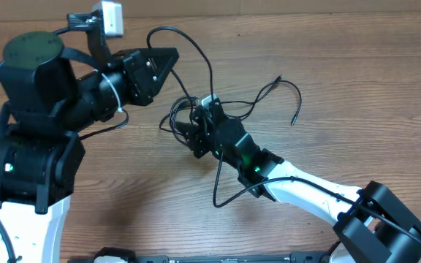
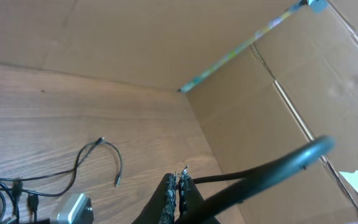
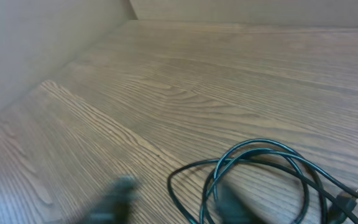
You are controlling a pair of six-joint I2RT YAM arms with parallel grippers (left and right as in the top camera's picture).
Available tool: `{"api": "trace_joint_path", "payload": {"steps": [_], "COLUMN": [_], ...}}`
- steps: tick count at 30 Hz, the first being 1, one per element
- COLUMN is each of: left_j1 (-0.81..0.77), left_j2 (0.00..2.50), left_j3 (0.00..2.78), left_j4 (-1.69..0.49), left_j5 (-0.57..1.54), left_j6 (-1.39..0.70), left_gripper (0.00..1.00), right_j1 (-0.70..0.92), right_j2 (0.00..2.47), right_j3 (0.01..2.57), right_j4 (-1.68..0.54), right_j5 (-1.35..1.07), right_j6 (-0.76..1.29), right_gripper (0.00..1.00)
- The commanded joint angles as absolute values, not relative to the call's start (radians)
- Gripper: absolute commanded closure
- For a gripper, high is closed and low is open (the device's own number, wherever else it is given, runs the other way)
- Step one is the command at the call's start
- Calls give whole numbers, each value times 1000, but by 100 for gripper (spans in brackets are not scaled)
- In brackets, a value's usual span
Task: Untangle cables
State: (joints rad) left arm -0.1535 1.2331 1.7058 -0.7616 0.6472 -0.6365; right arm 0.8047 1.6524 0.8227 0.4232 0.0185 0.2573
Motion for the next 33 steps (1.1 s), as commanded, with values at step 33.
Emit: {"api": "trace_joint_path", "payload": {"steps": [33], "left_j1": [48], "left_j2": [1573], "left_j3": [1704], "left_j4": [-1283], "left_j5": [97], "left_j6": [-665], "left_gripper": [96], "right_j1": [744], "right_j2": [1051], "right_j3": [826], "right_j4": [-290], "right_j5": [-104], "right_j6": [265], "right_gripper": [96]}}
